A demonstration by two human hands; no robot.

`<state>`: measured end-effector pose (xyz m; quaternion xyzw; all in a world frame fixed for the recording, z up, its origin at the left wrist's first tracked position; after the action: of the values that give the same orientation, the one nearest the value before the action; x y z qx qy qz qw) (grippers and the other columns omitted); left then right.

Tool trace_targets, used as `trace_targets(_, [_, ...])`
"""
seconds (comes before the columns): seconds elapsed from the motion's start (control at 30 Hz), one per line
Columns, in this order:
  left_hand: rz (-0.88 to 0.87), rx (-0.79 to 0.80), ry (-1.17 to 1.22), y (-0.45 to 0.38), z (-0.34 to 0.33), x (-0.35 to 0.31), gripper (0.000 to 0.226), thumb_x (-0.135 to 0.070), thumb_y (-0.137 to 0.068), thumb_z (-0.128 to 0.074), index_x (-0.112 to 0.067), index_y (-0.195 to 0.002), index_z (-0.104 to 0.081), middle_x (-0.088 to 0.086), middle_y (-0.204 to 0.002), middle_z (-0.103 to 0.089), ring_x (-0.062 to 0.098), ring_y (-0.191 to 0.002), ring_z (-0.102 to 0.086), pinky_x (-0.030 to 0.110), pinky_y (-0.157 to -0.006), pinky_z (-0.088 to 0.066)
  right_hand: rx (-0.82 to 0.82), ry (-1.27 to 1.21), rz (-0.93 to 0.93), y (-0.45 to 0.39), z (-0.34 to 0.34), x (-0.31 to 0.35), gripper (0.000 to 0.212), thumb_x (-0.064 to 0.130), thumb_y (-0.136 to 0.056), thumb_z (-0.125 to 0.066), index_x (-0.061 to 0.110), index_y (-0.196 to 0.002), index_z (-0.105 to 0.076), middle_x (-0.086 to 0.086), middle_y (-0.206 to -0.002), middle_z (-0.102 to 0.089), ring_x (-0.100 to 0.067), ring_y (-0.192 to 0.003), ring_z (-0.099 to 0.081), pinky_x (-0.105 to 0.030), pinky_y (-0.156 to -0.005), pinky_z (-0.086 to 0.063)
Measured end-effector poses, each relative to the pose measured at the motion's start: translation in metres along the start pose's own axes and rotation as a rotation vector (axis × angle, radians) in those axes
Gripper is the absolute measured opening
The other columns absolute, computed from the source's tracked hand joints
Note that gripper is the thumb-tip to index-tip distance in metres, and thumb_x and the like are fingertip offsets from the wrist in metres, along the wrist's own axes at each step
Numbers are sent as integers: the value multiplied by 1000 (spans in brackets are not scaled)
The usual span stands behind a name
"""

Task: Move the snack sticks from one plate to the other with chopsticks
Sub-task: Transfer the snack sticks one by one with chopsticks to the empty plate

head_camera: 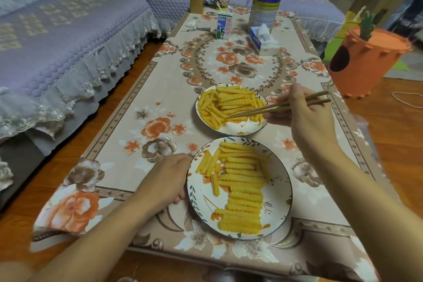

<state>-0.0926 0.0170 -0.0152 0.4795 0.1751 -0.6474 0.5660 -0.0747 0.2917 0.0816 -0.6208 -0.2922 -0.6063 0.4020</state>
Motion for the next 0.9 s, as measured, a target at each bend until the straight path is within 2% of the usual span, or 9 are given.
trace_targets(0.13, [-3,0,-3,-1,0,1,38,-25,-101,-35,-19,-89,-70,11,-54,-62,18,-44,-56,34,-54,-47,-48,120,47,-4,25,21,45,33,-110,-42,2,-89,-65,-14,-69,-73,-34,-66,-75,-44,-65,-65])
trace_targets(0.3, [-6,-13,-30,-2,0,2,37,-25,-101,-34,-17,-91,-69,11,-56,-64,16,-43,-57,31,-54,-47,-44,264,63,1,44,18,42,34,-109,-45,3,-92,-67,-22,-76,-71,-30,-62,-75,-43,-61,-65])
trace_targets(0.57, [-8,-2,-41,-4,0,3,38,-27,-102,-34,-19,-90,-69,12,-57,-65,19,-44,-58,36,-57,-50,75,273,50,-3,25,5,36,31,-108,-49,4,-100,-71,-23,-82,-73,-28,-69,-76,-36,-65,-65])
trace_targets(0.67, [-7,0,-40,-4,-1,2,38,-28,-102,-34,-20,-90,-70,12,-56,-65,18,-44,-58,34,-55,-49,71,246,21,-11,24,-1,40,33,-109,-46,3,-96,-70,-27,-85,-72,-30,-70,-76,-40,-67,-65])
trace_targets(0.8, [-2,0,-17,-2,-1,1,39,-27,-102,-34,-23,-90,-71,13,-57,-65,19,-43,-57,34,-55,-48,20,161,25,-12,25,10,48,33,-110,-41,-5,-94,-65,-23,-76,-71,-36,-68,-75,-49,-68,-64])
trace_targets(0.9, [3,1,-22,-3,-1,1,39,-28,-102,-34,-21,-91,-70,14,-58,-66,19,-43,-57,34,-56,-48,58,49,7,2,23,31,51,37,-111,-37,1,-85,-62,-15,-63,-71,-35,-62,-73,-45,-63,-64])
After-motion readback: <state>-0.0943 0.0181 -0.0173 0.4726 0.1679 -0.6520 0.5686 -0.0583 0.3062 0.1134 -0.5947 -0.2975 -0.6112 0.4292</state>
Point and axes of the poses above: each hand's wrist, its own y-axis away from the middle knuckle, its own z-axis out of the back of the hand, x = y × z, the point moved 6 cm from there along -y, towards the middle knuckle
